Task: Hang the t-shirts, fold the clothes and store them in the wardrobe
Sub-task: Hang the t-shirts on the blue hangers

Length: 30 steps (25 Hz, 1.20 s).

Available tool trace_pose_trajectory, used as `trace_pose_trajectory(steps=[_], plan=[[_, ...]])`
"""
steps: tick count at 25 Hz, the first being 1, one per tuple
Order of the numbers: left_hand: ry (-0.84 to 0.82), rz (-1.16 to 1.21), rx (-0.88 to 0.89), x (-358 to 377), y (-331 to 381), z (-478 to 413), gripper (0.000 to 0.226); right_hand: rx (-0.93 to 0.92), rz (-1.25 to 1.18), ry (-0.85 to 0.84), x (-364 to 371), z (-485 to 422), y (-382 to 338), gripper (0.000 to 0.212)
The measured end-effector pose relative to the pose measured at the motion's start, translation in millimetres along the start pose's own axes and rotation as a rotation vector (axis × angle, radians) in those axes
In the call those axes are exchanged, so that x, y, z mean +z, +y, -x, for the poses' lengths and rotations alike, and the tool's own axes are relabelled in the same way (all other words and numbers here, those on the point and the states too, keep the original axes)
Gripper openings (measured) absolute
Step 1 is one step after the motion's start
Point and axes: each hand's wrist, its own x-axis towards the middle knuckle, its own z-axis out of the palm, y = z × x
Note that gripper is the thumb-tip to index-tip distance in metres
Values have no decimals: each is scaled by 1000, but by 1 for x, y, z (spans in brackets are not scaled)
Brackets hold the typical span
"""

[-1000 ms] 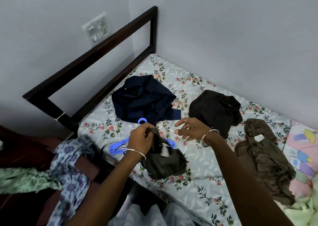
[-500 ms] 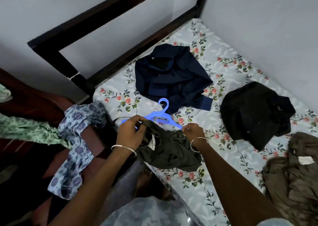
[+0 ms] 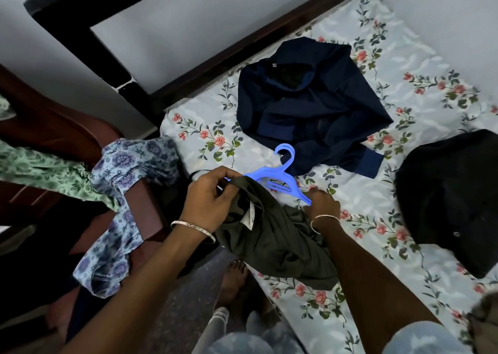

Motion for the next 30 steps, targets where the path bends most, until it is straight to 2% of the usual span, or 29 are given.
trace_pose_trajectory(steps=[4,8,18,24,27,30], plan=[[20,10,-22,3,-8,-4,15,3,-91,37,7,-1,5,24],[8,37,-52,7,1,-4,15,-14,-78,111,-7,12,12,23],[72,-49,-32,-8,32,1,12,0,-542,535,-90,91,45,11],[55,-114,-28,-35,60,-11,13,-47,-664,751,-163,177,62,28],[51,-146,18,-45,83,-18,15,-133,-644,810,-195,220,75,45],[54,-156,46,-49,106,-19,16,-161,-619,847,-223,251,82,44]])
